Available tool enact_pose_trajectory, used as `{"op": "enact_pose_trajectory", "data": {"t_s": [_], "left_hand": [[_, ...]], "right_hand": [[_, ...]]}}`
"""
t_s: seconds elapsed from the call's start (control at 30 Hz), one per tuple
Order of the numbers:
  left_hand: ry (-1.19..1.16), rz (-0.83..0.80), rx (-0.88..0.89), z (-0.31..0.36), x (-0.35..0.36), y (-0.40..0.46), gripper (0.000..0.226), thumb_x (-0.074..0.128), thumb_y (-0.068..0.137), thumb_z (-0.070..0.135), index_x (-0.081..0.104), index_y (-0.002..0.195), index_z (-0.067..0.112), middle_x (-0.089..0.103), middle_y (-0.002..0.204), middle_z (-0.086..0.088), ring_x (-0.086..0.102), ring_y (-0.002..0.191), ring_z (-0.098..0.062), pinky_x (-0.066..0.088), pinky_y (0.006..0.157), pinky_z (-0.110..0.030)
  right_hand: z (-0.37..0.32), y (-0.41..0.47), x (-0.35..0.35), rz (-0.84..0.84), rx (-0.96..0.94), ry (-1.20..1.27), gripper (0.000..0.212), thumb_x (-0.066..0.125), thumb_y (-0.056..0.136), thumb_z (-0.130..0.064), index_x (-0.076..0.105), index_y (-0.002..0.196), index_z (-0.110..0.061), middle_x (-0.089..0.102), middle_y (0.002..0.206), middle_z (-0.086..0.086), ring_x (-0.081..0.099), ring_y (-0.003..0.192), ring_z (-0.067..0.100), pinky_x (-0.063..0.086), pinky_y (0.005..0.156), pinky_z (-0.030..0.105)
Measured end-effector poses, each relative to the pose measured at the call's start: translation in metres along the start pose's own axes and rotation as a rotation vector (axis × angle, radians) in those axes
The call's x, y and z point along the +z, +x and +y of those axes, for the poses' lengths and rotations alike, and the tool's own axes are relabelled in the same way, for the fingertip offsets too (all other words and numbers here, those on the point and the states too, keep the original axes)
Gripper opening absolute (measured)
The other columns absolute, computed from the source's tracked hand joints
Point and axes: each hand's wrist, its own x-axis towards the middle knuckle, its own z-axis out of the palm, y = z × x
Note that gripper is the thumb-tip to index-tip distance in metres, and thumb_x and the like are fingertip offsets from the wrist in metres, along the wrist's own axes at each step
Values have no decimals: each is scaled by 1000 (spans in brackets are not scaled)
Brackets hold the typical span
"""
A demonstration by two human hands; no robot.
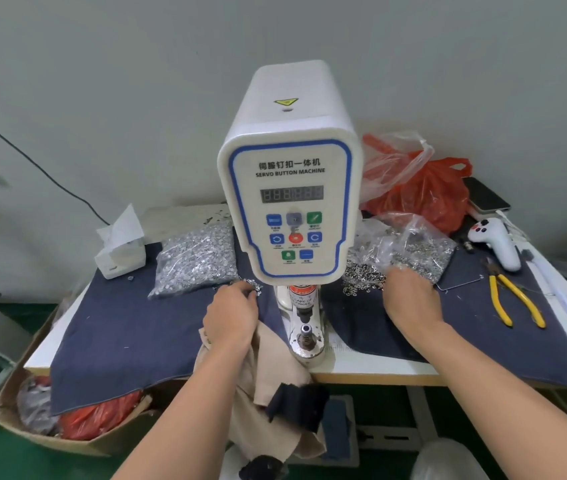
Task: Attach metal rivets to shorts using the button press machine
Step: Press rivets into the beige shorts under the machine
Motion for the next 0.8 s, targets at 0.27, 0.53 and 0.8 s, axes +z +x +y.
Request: {"op": "enact_pose_trajectory", "data": {"t_s": [0.27,0.53,0.8], "left_hand": [[-157,49,-43,-2,-5,-6,18,60,100,40,77,107,37,74,107,7,68,103,-27,52,80,-37],[-377,-9,17,-5,-31,-22,16,69,91,27,69,83,41,71,82,21,65,82,0,42,67,-22],[-431,-109,199,-11,-38,-58,16,71,90,27,79,80,36,74,86,32,68,87,11,47,76,-7]], "right_hand": [[9,-1,4,70,-20,189,26,63,101,-24,54,80,-12,69,88,15,68,89,41,45,67,41],[-16,-25,-24,-9,106,760,21,72,94,-32,73,82,-14,68,73,-1,62,68,21,48,65,34],[-68,-68,-31,-684,416,1666,17,71,93,-9,65,78,-5,48,59,0,32,42,6,21,36,17]]}}
